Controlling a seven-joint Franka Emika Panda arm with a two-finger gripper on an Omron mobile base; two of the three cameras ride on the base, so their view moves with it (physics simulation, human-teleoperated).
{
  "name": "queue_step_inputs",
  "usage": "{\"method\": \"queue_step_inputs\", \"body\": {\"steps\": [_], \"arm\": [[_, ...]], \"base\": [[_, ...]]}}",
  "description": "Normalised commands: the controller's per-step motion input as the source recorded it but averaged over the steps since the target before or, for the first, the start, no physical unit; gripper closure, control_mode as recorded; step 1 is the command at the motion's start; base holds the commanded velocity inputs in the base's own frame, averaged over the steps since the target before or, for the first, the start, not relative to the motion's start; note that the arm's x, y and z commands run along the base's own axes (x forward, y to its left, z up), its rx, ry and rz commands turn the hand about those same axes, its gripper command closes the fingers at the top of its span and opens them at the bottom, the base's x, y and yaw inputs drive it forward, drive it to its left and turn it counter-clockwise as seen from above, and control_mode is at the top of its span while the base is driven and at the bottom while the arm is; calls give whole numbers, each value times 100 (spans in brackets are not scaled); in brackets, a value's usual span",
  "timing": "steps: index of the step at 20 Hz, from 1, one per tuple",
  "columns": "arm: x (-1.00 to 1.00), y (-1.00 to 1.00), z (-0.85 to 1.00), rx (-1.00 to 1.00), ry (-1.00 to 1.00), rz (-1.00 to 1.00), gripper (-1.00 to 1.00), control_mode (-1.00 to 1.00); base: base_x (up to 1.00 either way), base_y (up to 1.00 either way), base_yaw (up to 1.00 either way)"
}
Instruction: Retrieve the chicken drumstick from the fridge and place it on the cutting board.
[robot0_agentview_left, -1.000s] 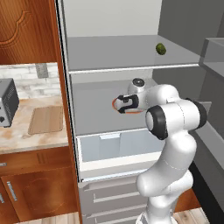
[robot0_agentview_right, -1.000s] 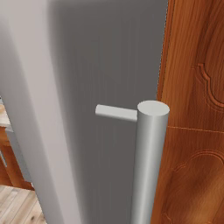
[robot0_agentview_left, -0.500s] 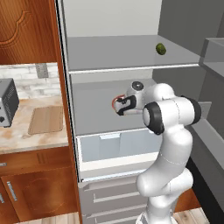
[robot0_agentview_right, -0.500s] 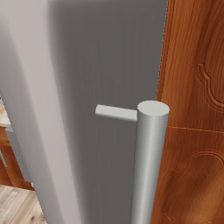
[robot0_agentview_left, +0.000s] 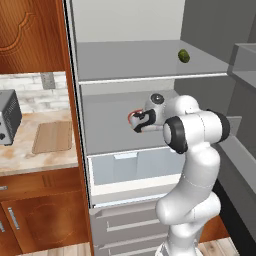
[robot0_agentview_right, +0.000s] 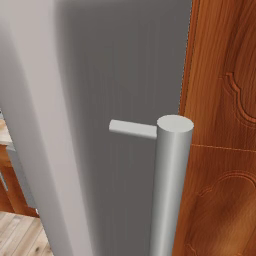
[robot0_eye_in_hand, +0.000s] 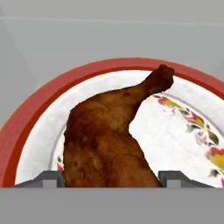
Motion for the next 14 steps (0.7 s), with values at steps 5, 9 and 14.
{"method": "queue_step_inputs", "body": {"steps": [5, 9, 14], "arm": [[-31, 0, 38, 5, -20, -1, 100, -100], [-57, 0, 83, 5, -13, -4, 100, -100], [-93, 0, 100, 3, 0, -9, 100, -100]], "base": [[0, 0, 0], [0, 0, 0], [0, 0, 0]]}}
